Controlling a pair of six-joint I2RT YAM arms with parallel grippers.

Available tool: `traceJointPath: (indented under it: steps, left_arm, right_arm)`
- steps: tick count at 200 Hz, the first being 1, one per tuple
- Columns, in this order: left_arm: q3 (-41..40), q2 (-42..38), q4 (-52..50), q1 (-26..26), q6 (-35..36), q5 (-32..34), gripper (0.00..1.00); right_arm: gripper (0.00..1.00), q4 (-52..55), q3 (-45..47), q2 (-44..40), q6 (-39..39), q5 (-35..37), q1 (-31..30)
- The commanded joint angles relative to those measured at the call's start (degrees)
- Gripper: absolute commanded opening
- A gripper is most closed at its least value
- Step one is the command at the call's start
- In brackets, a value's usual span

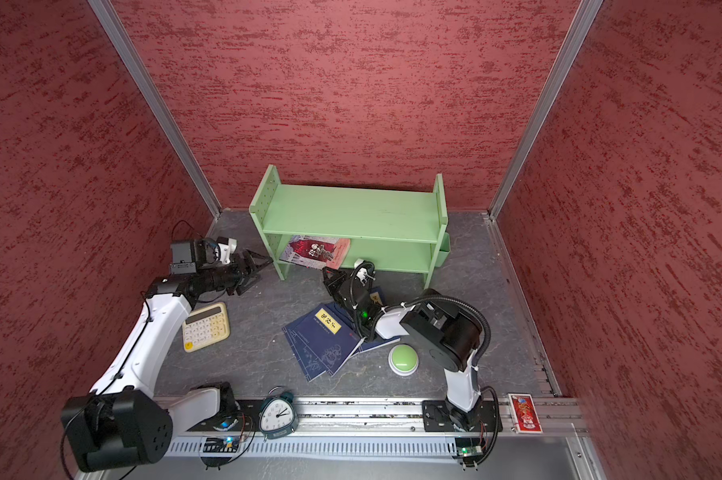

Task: Stacking books/files
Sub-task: Move the book to the bookshelf.

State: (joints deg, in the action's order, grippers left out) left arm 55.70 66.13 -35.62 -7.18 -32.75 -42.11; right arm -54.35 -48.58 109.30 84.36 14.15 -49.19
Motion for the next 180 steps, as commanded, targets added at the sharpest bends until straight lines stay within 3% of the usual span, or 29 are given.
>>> traceJointPath:
  steps: [1,60,125,180]
  left_arm:
    - [-0.33,0.38,1.53,-0.64,-0.02,-0.61,0.81]
    - [0.02,0.49,1.12,-1.17,0.32,-0.67,0.81]
    - [0.20,0.65,1.03,-1.60,0.30,-0.89,0.81]
    - [0.20,0.67,1.25,-1.74,0.05,-0.96,0.81]
  right_arm:
    - [0.06,-1.05,1.20,-0.76,-1.45,-2.35,1.19]
    - [0.02,-3.47,0.58,0.97,-2.37,-13.62,3.98]
    - [0.02,1.12,-1.00,-0.75,-5.07,-20.54,5.94]
    - [0.03,-0.07,-0.81,0.07,-2.76,-20.57,6.73]
